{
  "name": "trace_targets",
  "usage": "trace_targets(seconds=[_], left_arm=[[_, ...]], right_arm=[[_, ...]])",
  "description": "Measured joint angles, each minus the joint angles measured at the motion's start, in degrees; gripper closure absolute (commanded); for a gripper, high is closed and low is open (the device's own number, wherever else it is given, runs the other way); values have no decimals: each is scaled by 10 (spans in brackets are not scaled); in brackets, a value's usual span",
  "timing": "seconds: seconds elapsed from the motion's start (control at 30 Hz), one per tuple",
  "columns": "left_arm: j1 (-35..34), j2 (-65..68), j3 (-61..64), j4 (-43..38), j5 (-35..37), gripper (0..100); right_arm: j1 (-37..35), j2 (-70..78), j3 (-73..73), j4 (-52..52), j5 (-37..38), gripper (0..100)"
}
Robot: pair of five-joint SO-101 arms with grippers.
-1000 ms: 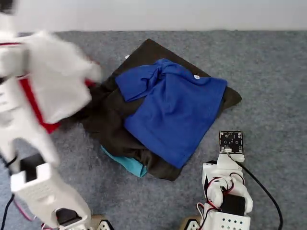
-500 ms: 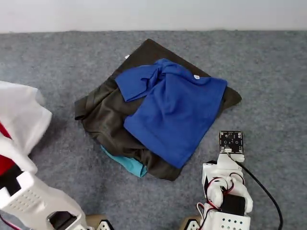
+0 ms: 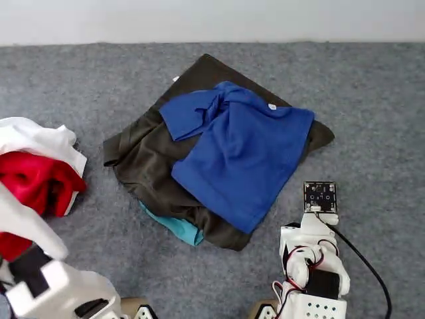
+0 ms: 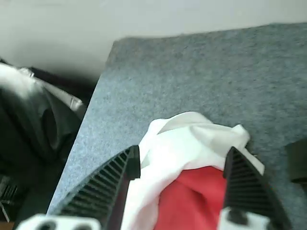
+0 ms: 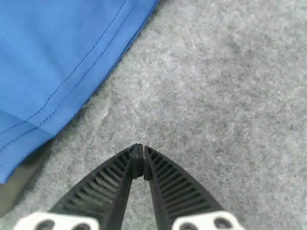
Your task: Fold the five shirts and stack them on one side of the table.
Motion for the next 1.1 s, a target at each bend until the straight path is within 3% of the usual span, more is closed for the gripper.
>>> trace_targets(seconds=[0.33, 0.47, 0.63, 0.83, 1.1], left_arm=[[295, -76, 355, -4, 0, 721], [404, -76, 501, -71, 0, 721], [474, -75, 629, -180, 4, 720], [509, 17, 645, -211, 9, 720], [566, 157, 570, -207, 21, 730]], right_arm=[[0, 0, 0, 0, 0, 987], [0, 0, 0, 0, 0, 987], [0, 0, 0, 0, 0, 987], [0, 0, 0, 0, 0, 987], [0, 0, 0, 0, 0, 987]])
